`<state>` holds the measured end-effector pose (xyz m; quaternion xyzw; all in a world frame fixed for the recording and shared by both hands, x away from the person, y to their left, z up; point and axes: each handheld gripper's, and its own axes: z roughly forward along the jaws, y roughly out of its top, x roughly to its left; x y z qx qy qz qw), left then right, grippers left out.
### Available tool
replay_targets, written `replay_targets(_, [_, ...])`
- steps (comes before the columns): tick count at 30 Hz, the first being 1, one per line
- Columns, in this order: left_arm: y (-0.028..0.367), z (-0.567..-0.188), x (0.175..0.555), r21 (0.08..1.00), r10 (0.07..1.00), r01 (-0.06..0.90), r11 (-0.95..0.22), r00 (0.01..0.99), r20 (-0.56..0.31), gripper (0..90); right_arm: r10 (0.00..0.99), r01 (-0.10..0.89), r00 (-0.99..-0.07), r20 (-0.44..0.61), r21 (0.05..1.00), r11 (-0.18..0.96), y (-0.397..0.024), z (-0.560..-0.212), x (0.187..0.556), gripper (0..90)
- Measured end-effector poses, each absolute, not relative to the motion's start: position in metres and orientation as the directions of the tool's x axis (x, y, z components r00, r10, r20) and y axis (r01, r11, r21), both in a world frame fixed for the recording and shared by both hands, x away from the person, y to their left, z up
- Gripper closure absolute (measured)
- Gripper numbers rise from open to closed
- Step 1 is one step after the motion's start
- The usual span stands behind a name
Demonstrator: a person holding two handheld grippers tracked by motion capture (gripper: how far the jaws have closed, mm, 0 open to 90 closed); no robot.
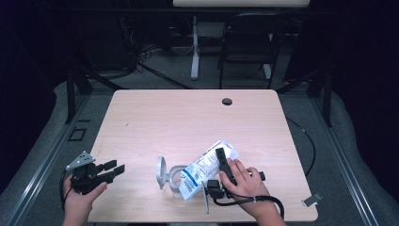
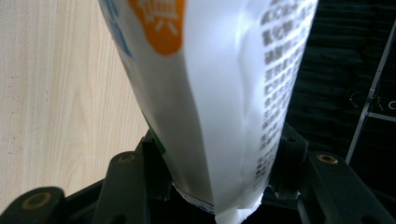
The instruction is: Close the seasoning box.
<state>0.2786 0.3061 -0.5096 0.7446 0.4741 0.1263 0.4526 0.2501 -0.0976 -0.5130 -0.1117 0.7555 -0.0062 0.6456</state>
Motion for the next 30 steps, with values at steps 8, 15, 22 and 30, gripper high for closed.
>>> replay_targets(8, [0.3059, -0.5098, 0.2787, 0.793, 0.821, 0.592, -0.14, 0.518, -0.241, 53.6, -0.169, -0.17, -0.135, -0.976, -0.145, 0.975, -0.098, -0.5137, 0.2505, 51.5])
replay_targets(15, [0.3064, -0.5101, 0.279, 0.792, 0.822, 0.593, -0.145, 0.518, -0.237, 53.6, -0.168, -0.169, -0.131, -0.977, -0.145, 0.975, -0.0982, -0.5138, 0.2501, 51.5])
replay_targets(22, [0.3066, -0.51, 0.2789, 0.791, 0.822, 0.595, -0.143, 0.517, -0.24, 53.6, -0.179, -0.174, -0.12, -0.976, -0.157, 0.972, -0.0977, -0.5125, 0.2499, 51.6])
replay_targets(30, [0.307, -0.5101, 0.279, 0.794, 0.822, 0.592, -0.141, 0.516, -0.239, 53.6, -0.186, -0.172, -0.119, -0.975, -0.164, 0.971, -0.0971, -0.5118, 0.2498, 52.3])
